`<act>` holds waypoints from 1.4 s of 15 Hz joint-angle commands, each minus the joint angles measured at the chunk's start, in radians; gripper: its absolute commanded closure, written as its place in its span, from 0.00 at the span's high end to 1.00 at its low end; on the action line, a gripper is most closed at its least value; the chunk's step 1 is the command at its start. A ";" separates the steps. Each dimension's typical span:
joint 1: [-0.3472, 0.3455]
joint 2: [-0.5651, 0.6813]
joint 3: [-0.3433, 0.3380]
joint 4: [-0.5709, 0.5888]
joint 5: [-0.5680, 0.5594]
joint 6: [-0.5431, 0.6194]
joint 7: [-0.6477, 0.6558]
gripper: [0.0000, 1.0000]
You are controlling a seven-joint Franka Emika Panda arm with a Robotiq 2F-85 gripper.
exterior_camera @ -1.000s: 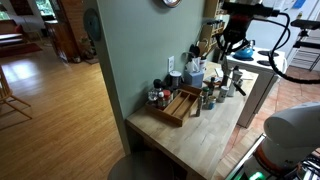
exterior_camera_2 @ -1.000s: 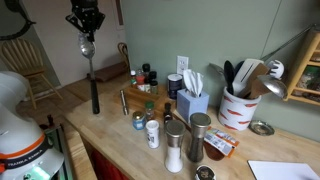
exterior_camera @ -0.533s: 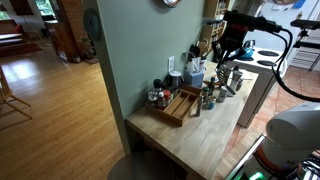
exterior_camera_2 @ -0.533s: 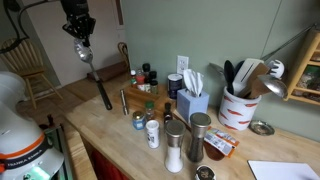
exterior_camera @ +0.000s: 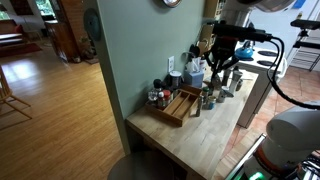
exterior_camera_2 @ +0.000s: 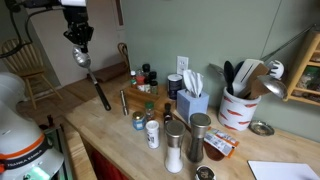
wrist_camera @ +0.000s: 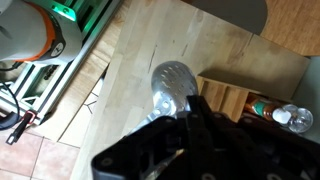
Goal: Move the silver cooking spoon to the bottom-left corner of the counter
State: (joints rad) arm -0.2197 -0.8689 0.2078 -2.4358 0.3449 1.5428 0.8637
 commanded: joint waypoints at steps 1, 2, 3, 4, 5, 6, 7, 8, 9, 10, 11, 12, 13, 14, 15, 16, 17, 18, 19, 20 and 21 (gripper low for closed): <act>0.050 -0.026 0.094 -0.069 -0.053 0.053 0.042 0.01; 0.062 -0.025 0.119 -0.087 -0.062 0.071 0.052 0.01; 0.075 -0.021 0.140 -0.101 -0.069 0.088 0.060 0.01; 0.090 -0.015 0.158 -0.114 -0.068 0.110 0.066 0.01; 0.107 -0.009 0.174 -0.127 -0.068 0.137 0.065 0.01; 0.124 -0.001 0.184 -0.139 -0.064 0.159 0.063 0.01; 0.142 0.012 0.203 -0.157 -0.057 0.193 0.065 0.01; 0.157 0.024 0.211 -0.171 -0.049 0.219 0.065 0.01; 0.172 0.033 0.220 -0.185 -0.046 0.249 0.066 0.01; 0.190 0.045 0.223 -0.197 -0.036 0.272 0.068 0.01; 0.204 0.059 0.228 -0.206 -0.036 0.291 0.069 0.01; 0.227 0.077 0.226 -0.215 -0.020 0.305 0.068 0.01; 0.243 0.093 0.223 -0.224 -0.017 0.314 0.063 0.01; 0.234 0.069 0.201 -0.201 -0.057 0.283 0.069 0.03; 0.247 0.082 0.201 -0.209 -0.055 0.292 0.069 0.03; 0.256 0.092 0.202 -0.212 -0.054 0.296 0.070 0.03; 0.259 0.099 0.201 -0.213 -0.054 0.297 0.071 0.03; 0.261 0.103 0.201 -0.213 -0.054 0.299 0.071 0.03; 0.261 0.104 0.201 -0.213 -0.054 0.299 0.071 0.03; 0.261 0.104 0.201 -0.213 -0.054 0.299 0.071 0.01; 0.268 0.123 0.210 -0.212 -0.047 0.306 0.074 0.01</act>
State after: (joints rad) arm 0.0073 -0.7770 0.4367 -2.6478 0.3113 1.8355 0.9130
